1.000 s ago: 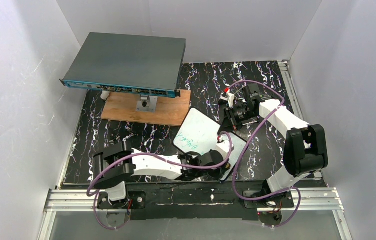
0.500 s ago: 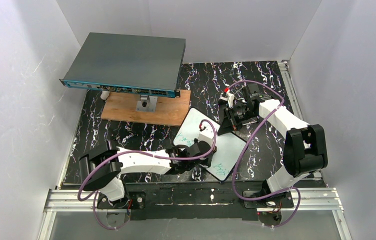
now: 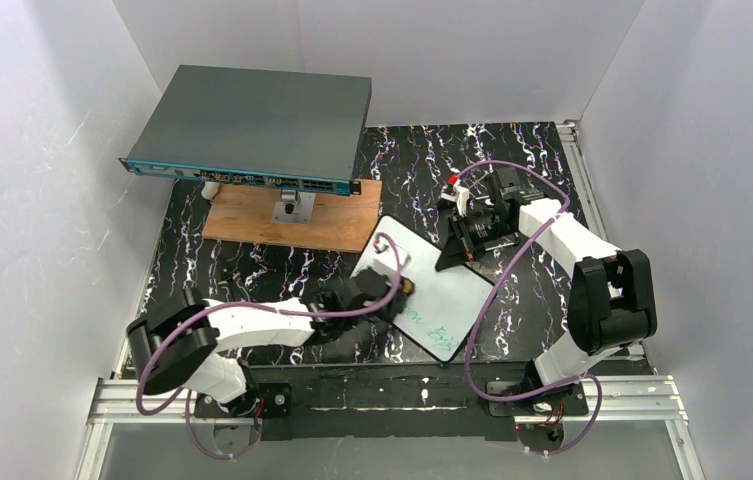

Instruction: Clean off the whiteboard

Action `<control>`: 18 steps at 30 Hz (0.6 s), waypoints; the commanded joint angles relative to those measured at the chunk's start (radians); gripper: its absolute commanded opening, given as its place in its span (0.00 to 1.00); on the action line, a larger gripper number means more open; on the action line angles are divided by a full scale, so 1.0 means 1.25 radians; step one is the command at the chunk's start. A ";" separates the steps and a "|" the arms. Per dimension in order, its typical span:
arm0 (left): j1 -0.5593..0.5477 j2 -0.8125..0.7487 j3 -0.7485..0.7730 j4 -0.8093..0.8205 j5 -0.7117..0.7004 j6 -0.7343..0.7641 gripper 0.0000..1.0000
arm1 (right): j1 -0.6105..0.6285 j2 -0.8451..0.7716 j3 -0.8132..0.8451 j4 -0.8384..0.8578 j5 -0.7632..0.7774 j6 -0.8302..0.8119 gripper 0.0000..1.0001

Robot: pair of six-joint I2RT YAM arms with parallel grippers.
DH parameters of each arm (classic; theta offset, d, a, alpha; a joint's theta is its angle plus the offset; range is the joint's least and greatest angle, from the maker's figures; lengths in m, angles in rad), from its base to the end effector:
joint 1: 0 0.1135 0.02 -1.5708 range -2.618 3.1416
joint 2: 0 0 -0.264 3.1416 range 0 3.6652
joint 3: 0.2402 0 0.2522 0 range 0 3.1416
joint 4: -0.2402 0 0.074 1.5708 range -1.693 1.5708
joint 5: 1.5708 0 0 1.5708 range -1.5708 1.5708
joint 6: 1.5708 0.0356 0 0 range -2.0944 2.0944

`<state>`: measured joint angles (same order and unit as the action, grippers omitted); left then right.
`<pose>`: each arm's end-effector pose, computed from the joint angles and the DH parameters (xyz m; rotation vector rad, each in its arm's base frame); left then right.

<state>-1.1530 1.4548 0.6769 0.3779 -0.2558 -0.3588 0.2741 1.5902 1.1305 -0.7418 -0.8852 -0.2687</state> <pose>0.1324 -0.2760 0.2043 0.6238 1.9335 -0.7311 0.2872 0.1094 0.2325 -0.8944 2.3784 1.2009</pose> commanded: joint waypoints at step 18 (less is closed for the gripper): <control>0.192 -0.078 -0.184 0.206 -0.182 0.156 0.00 | 0.000 -0.042 0.039 -0.066 -0.011 -0.146 0.01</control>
<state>-0.9180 1.3270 0.4011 0.5747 -0.4591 -0.1997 0.2745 1.5654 1.1381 -0.8394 -0.8852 -0.3748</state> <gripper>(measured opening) 0.214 0.085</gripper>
